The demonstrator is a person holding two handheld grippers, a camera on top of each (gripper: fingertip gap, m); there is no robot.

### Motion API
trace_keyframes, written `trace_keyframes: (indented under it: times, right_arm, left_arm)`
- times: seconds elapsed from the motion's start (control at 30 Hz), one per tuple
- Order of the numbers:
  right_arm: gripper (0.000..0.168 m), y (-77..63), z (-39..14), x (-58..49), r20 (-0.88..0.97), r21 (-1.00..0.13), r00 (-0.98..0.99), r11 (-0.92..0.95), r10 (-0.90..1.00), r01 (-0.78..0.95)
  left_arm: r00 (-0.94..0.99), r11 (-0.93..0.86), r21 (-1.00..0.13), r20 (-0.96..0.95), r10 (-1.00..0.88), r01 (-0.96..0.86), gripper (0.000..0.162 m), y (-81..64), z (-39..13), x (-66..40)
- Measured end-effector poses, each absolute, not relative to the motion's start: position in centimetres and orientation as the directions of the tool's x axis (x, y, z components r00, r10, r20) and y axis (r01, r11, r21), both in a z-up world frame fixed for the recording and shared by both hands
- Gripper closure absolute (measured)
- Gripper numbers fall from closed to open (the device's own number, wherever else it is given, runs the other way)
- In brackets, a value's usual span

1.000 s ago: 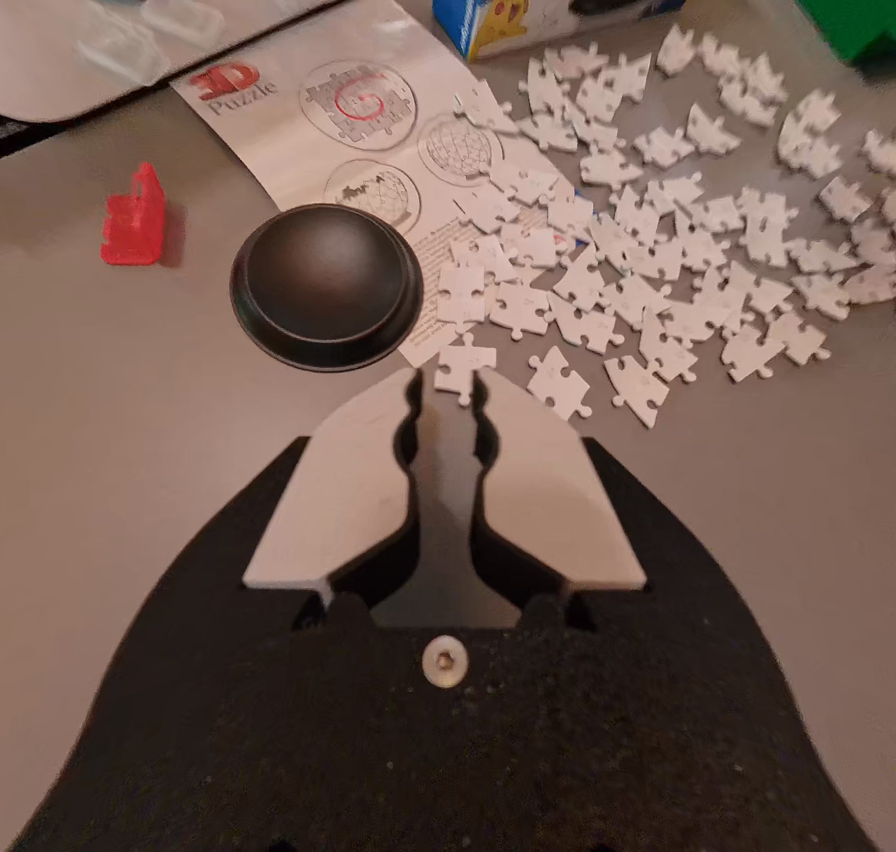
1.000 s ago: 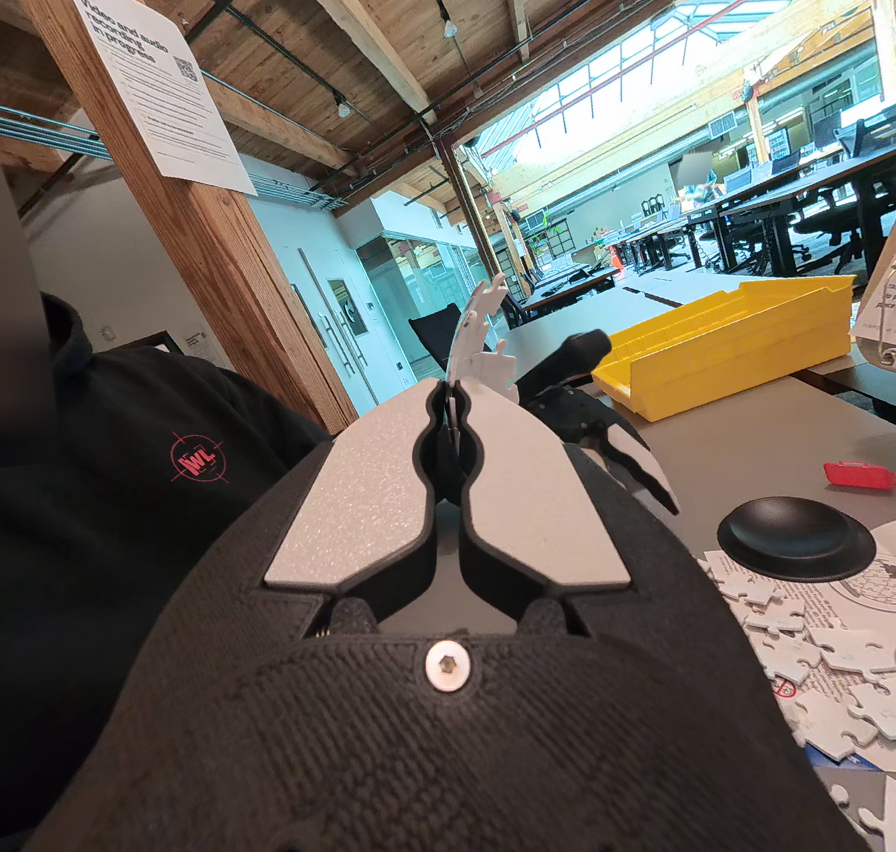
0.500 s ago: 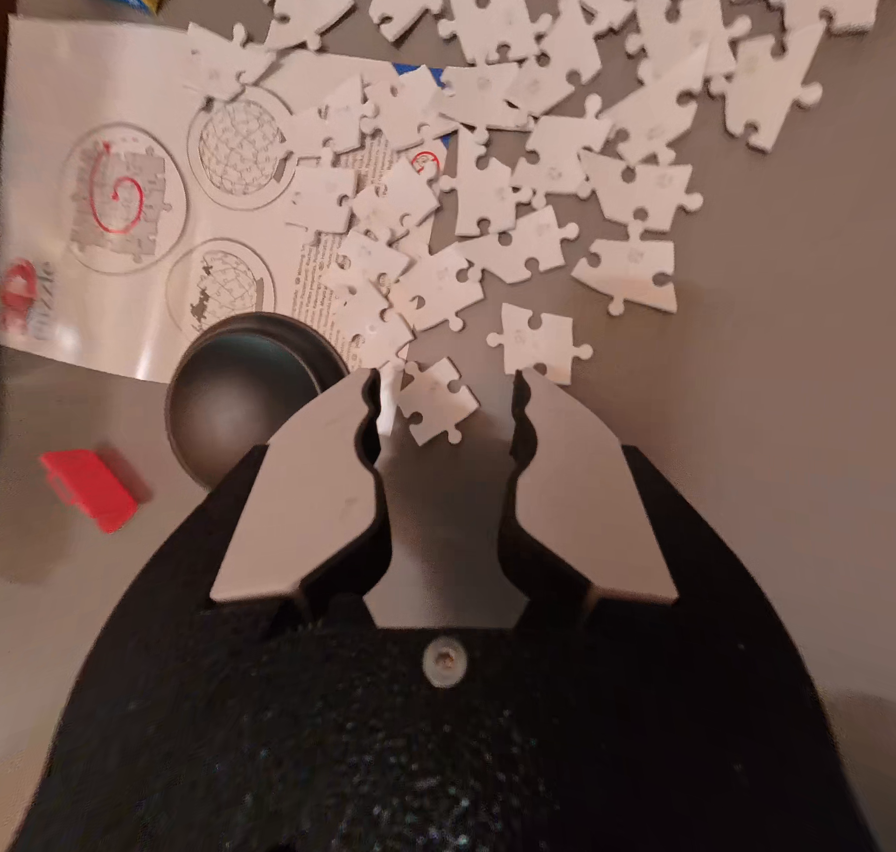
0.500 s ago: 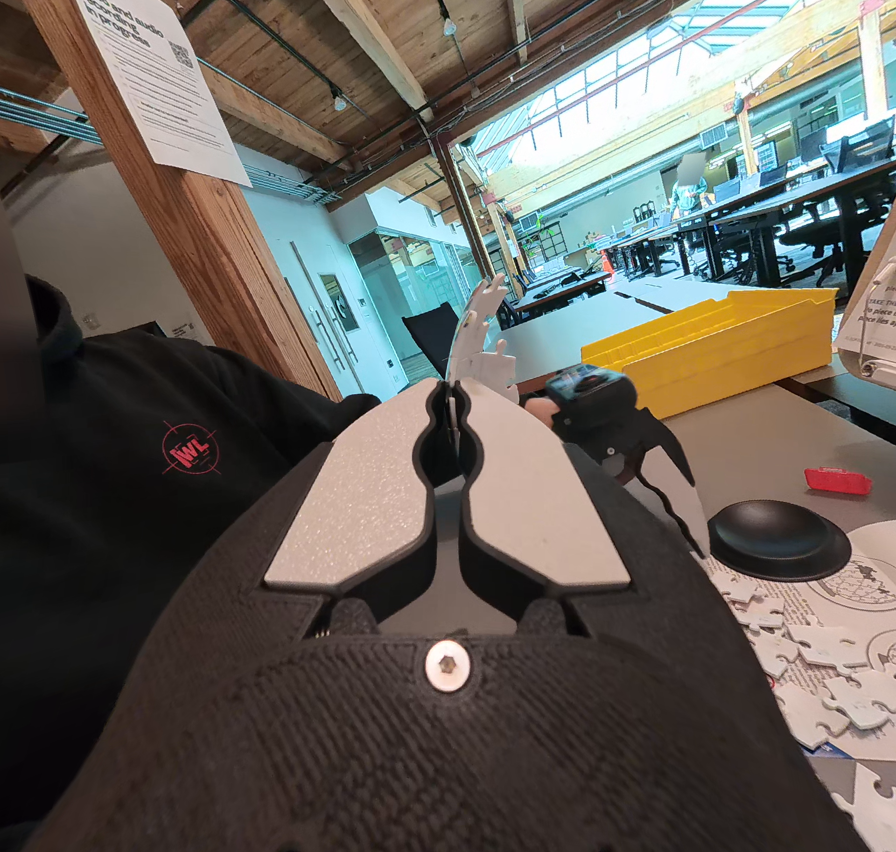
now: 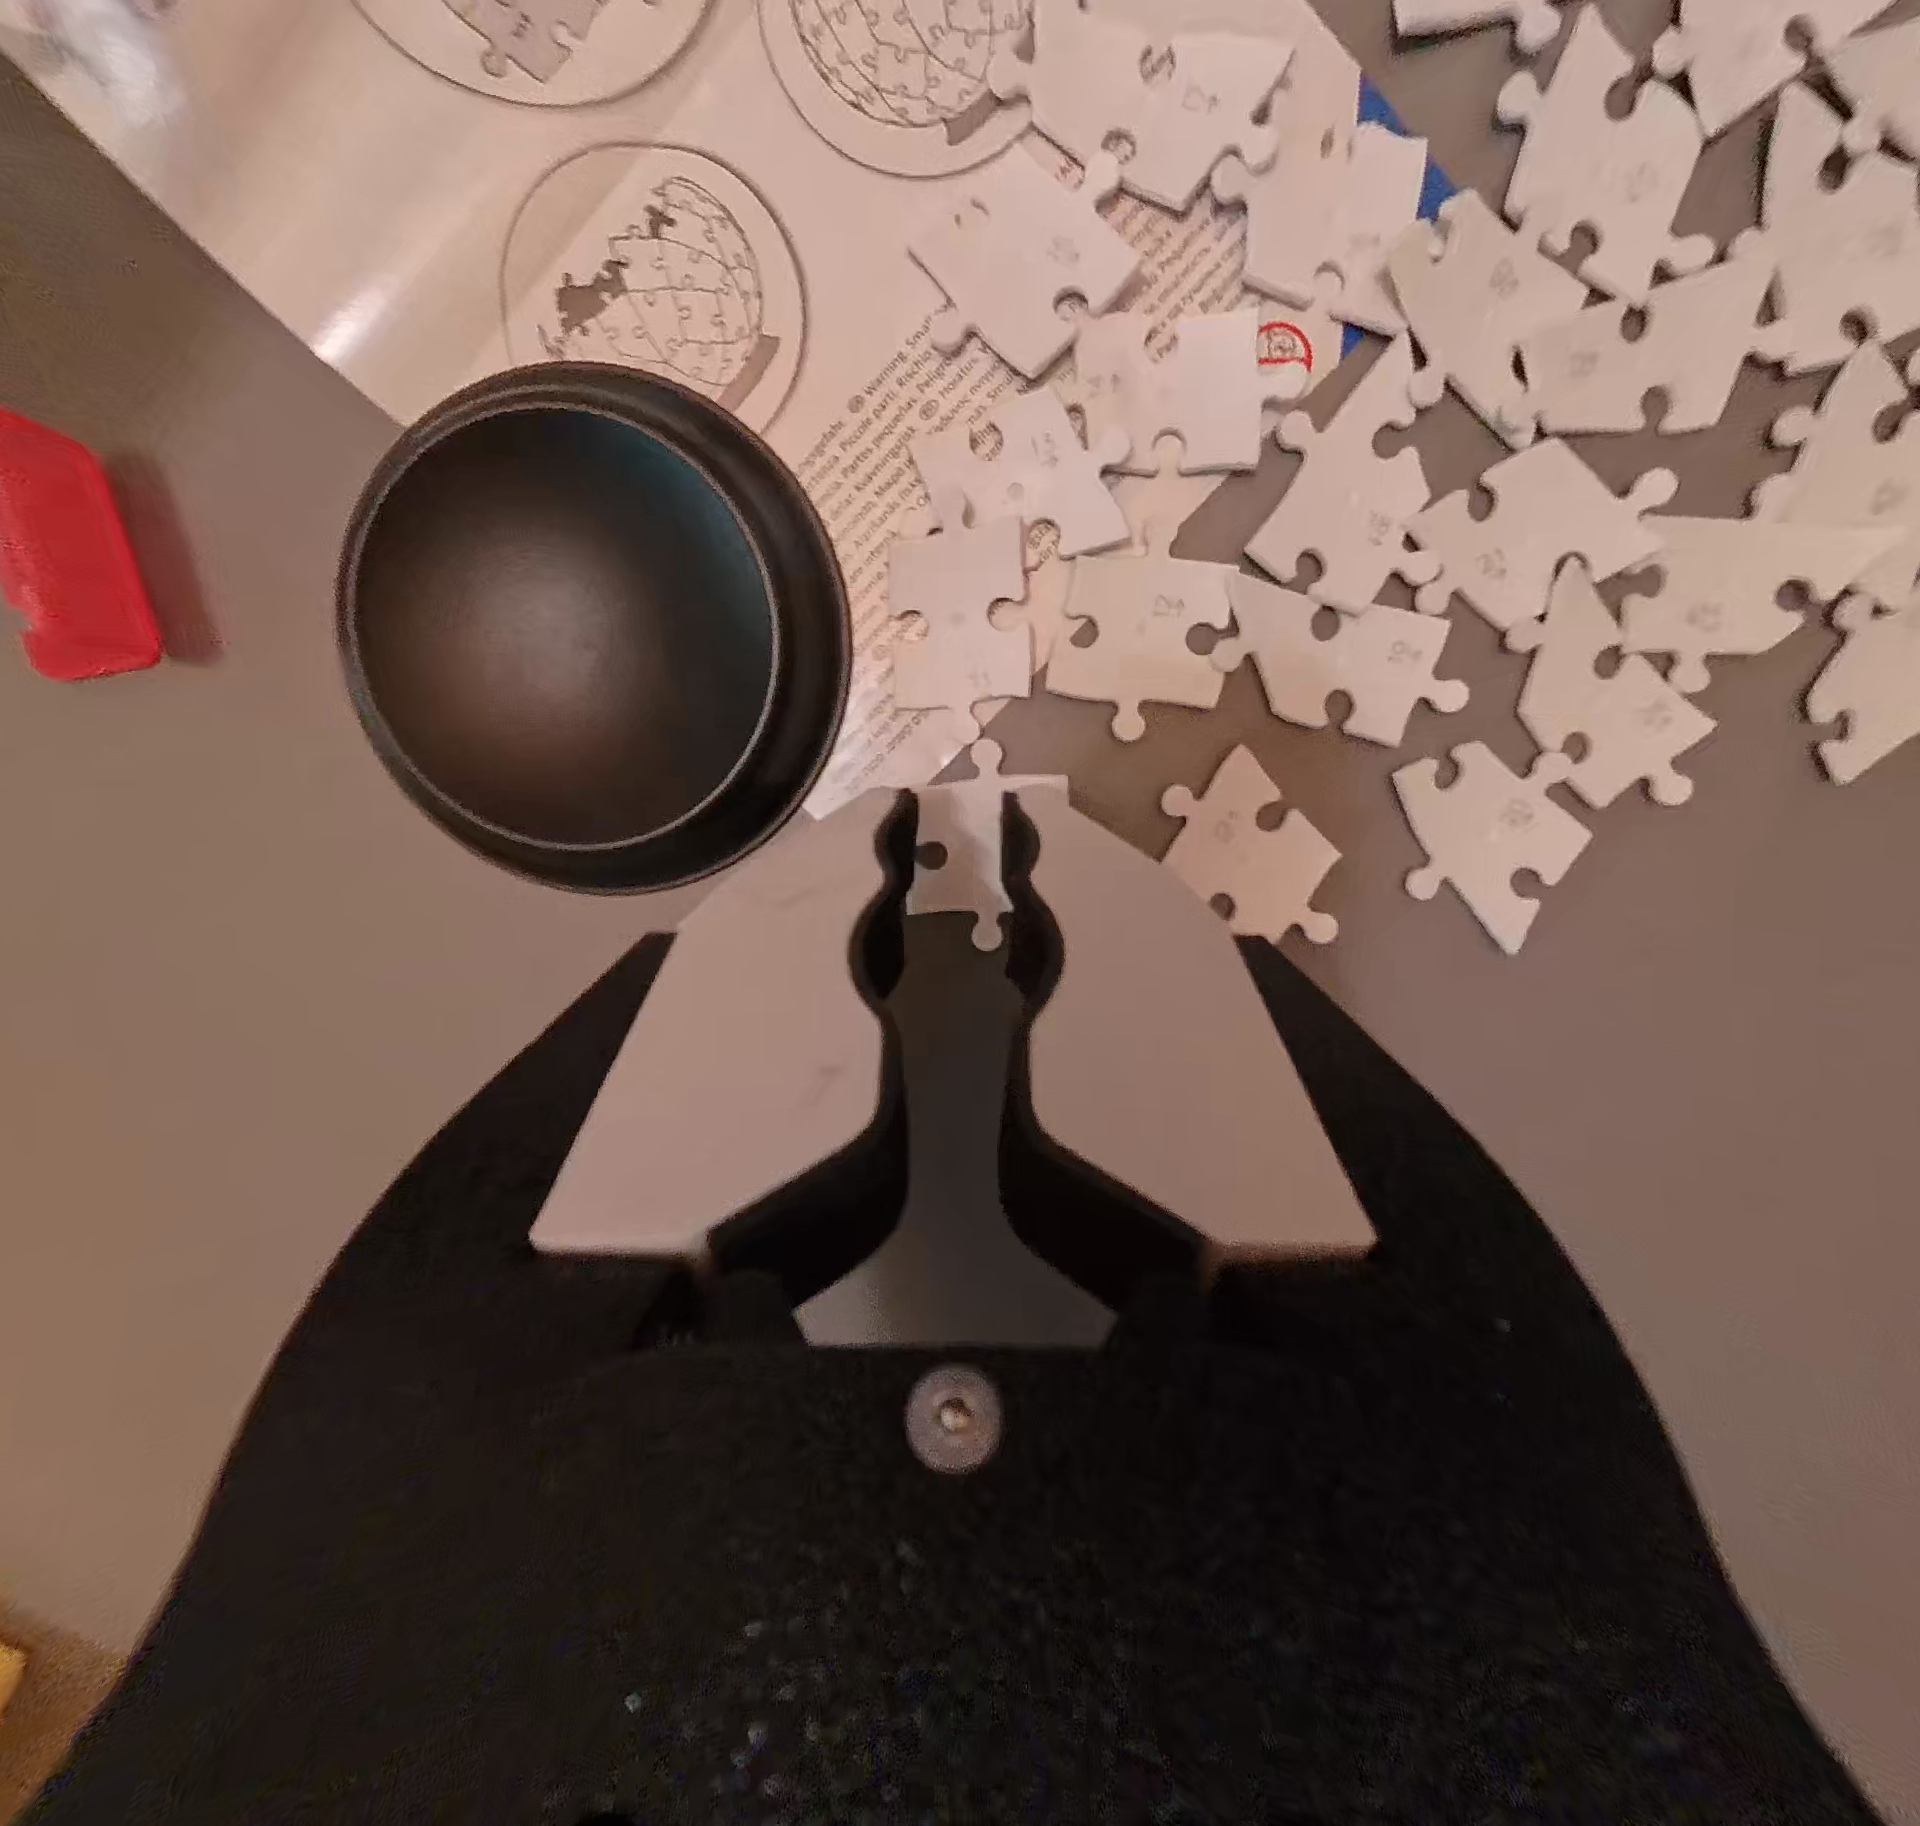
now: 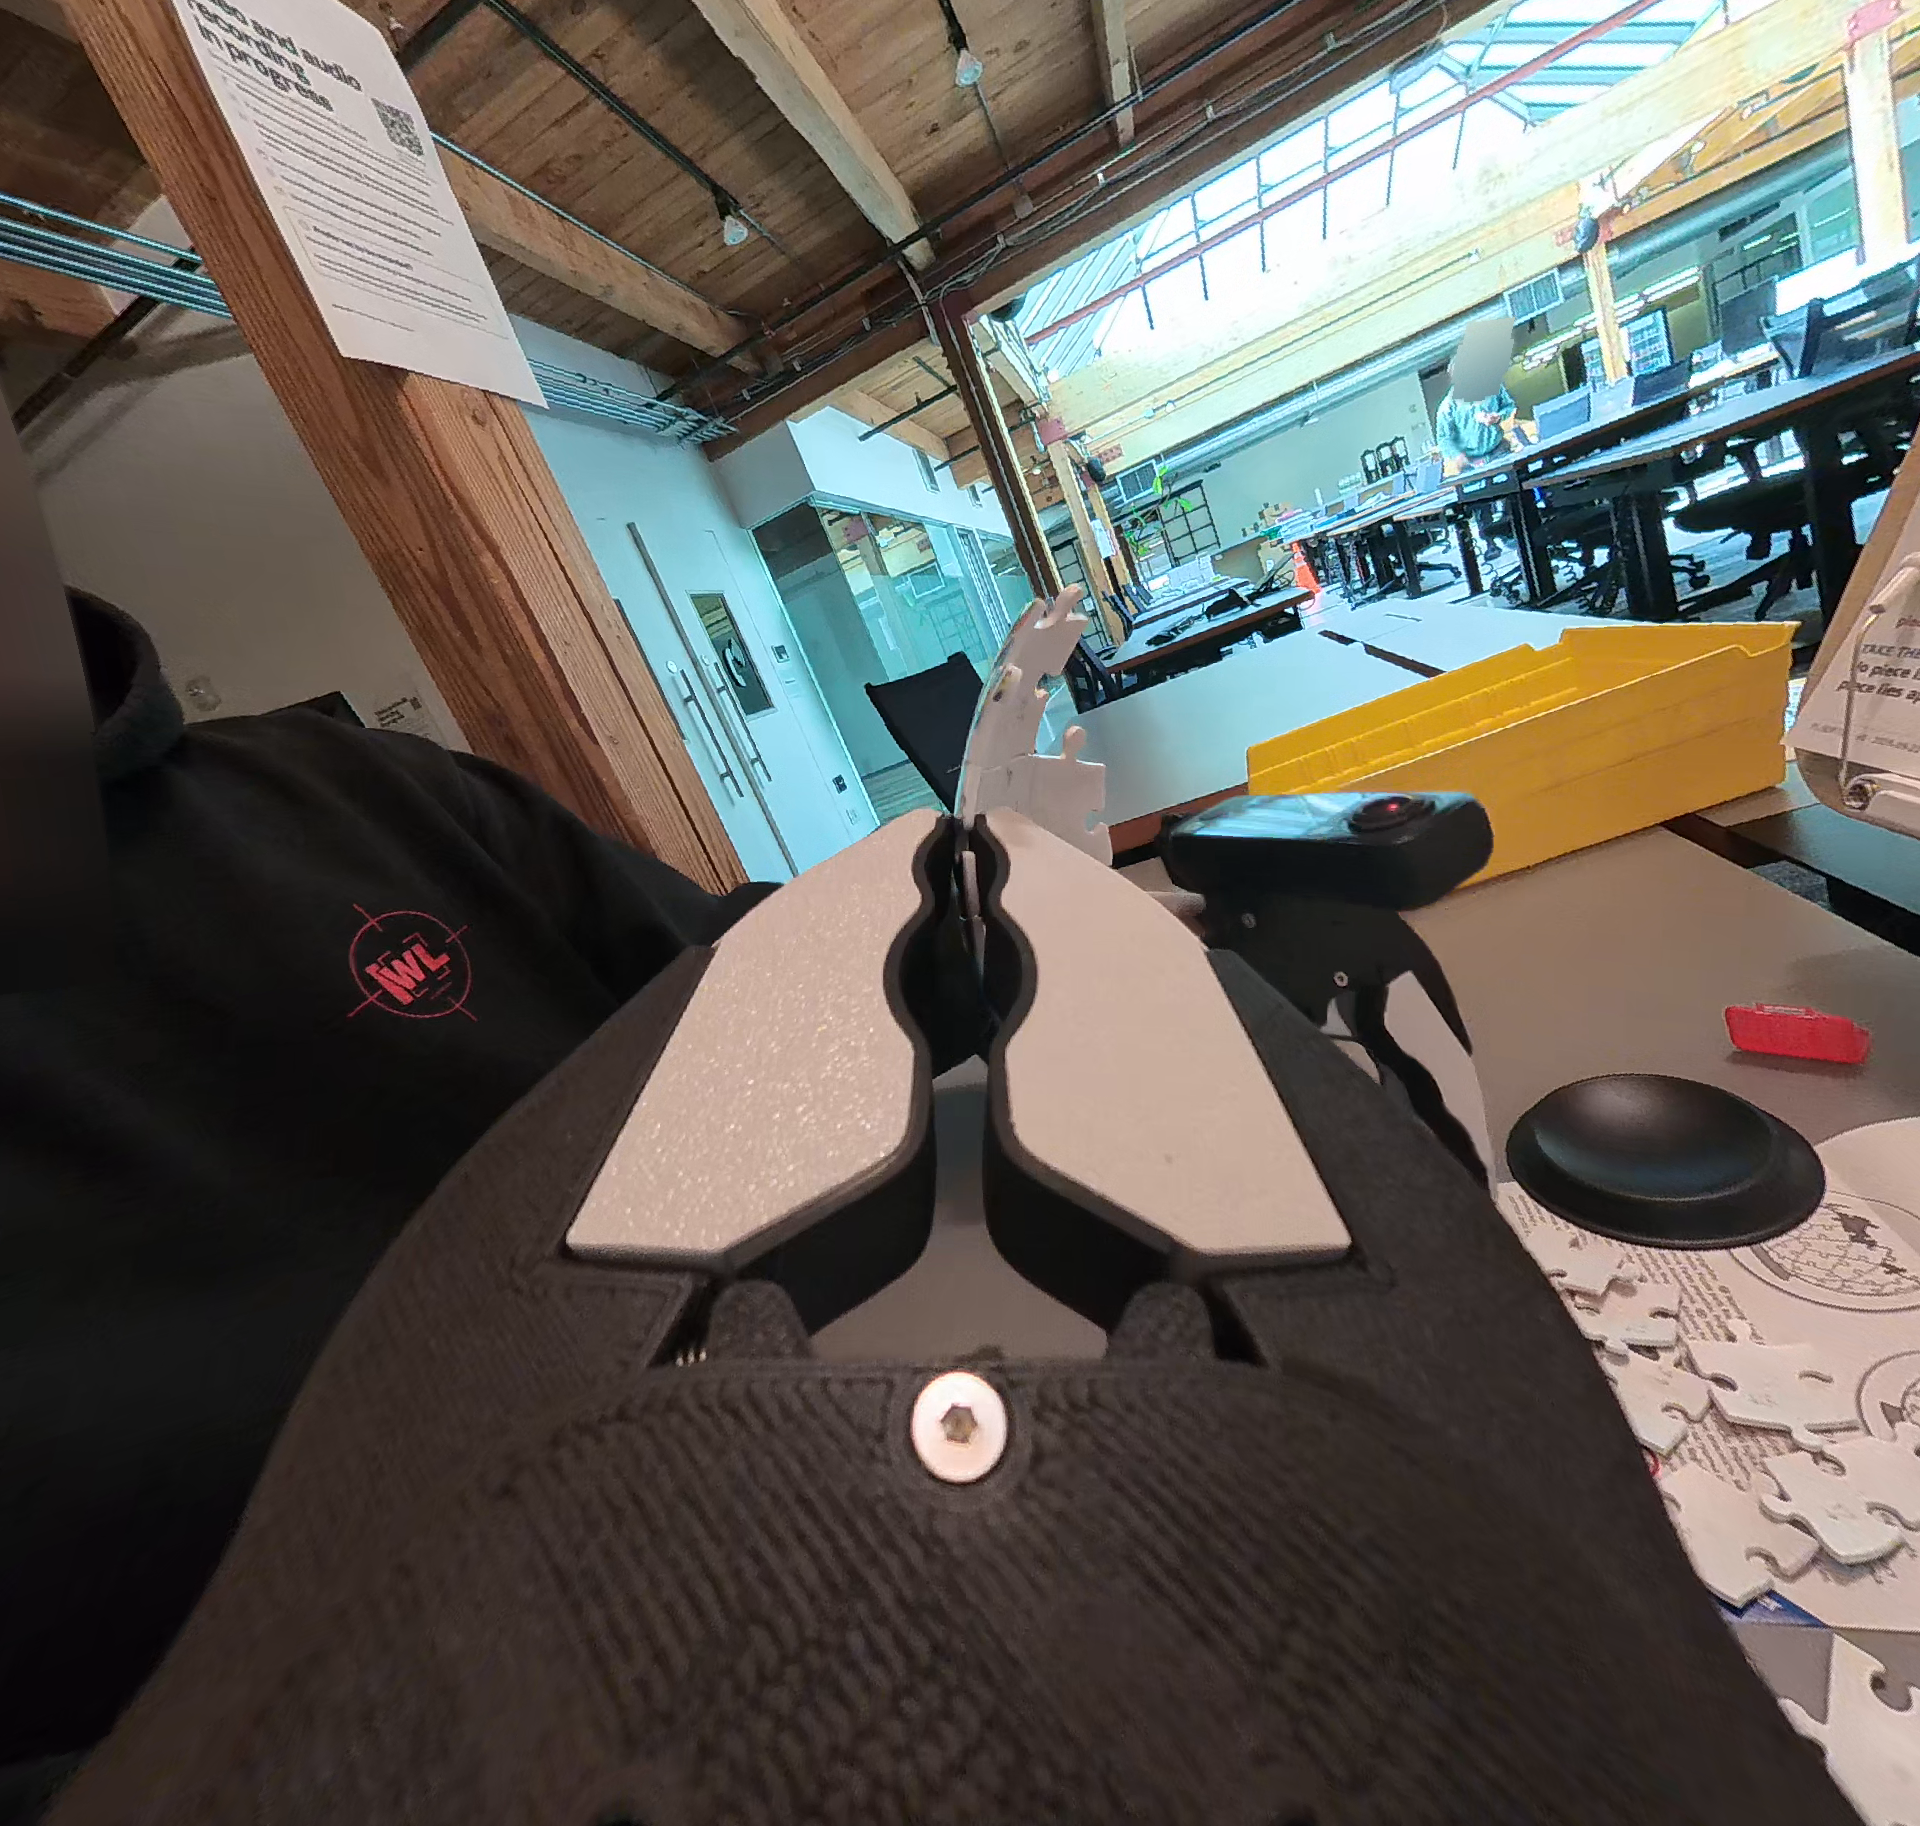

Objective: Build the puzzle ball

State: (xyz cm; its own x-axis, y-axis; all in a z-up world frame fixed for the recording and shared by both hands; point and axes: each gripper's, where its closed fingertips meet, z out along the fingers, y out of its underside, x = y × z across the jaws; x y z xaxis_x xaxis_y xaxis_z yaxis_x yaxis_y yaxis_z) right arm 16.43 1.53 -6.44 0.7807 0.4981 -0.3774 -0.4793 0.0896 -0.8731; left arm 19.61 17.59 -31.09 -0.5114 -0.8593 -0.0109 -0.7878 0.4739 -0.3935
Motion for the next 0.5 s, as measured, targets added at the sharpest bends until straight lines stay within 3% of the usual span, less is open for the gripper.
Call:
trace_keyframes:
  times: [0.1,0.23,0.3,0.43,0.5]
  right_arm:
    - [0.166,1.4,-6.4,16.4,-0.374,-0.874,0.783,0.094,0.497,-0.477]
    - [0.166,1.3,-6.3,16.5,-0.376,-0.871,0.782,0.099,0.497,-0.481]
    - [0.166,1.3,-6.3,16.5,-0.374,-0.873,0.785,0.098,0.494,-0.477]
    - [0.165,1.3,-6.3,16.6,-0.371,-0.875,0.788,0.1,0.491,-0.475]
    - [0.165,1.3,-6.4,16.6,-0.371,-0.875,0.788,0.101,0.492,-0.474]
  left_arm:
    - [-0.62,0.566,-0.412,-0.003,-0.784,-0.714,0.159,17.0,-31.2,19.2]
    - [-0.72,0.669,-0.423,-0.054,-0.692,-0.611,0.16,17.4,-31.2,18.5]
    - [-0.706,0.645,-0.443,-0.037,-0.707,-0.623,0.151,17.7,-30.9,18.4]
    - [-0.638,0.511,-0.608,-0.009,-0.77,-0.608,0.148,17.4,-28.4,19.0]
    - [-0.658,0.538,-0.64,-0.067,-0.75,-0.548,0.147,17.2,-27.8,18.8]
